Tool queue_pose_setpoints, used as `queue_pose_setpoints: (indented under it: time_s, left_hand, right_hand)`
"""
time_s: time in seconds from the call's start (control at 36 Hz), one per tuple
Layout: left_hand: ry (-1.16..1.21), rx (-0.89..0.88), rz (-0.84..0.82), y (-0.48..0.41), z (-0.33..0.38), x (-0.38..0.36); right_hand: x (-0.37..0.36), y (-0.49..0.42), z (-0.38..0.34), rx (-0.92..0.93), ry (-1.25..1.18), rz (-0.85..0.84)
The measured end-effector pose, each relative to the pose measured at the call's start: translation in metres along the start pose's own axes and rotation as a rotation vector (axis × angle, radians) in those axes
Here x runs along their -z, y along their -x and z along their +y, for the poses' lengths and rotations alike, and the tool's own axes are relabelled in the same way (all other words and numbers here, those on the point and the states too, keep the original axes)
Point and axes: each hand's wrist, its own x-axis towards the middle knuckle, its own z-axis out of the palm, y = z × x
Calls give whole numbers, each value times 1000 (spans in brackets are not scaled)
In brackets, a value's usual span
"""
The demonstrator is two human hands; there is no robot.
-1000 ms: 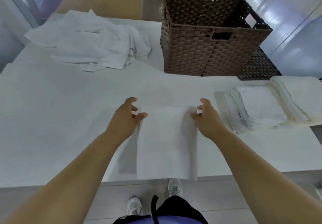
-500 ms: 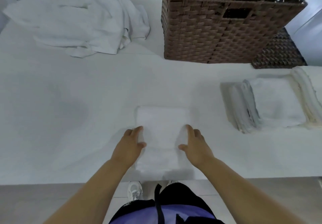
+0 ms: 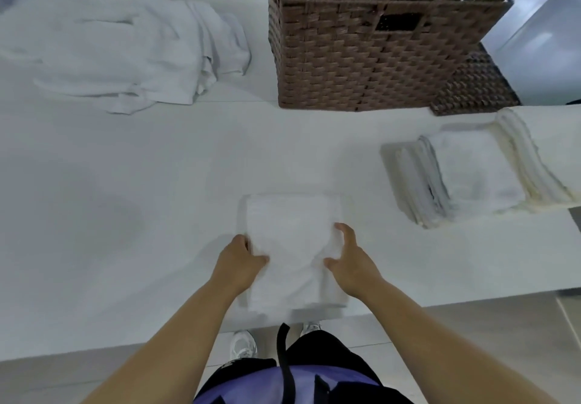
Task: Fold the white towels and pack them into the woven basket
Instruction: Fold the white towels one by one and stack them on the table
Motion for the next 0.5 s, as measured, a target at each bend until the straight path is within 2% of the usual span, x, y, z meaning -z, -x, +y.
queue_pose_setpoints:
  time_s: [0.19,0.39,0.5]
  left_hand:
    - [183,-150,-3,7,12,7]
    - [90,-353,-93,20,49,16]
    - [148,-430,-147,30,76,16]
  right_hand:
    - [14,12,-1,9,-117,95]
    - [51,35,4,71,-152,215]
    - [79,44,13,128,-134,262]
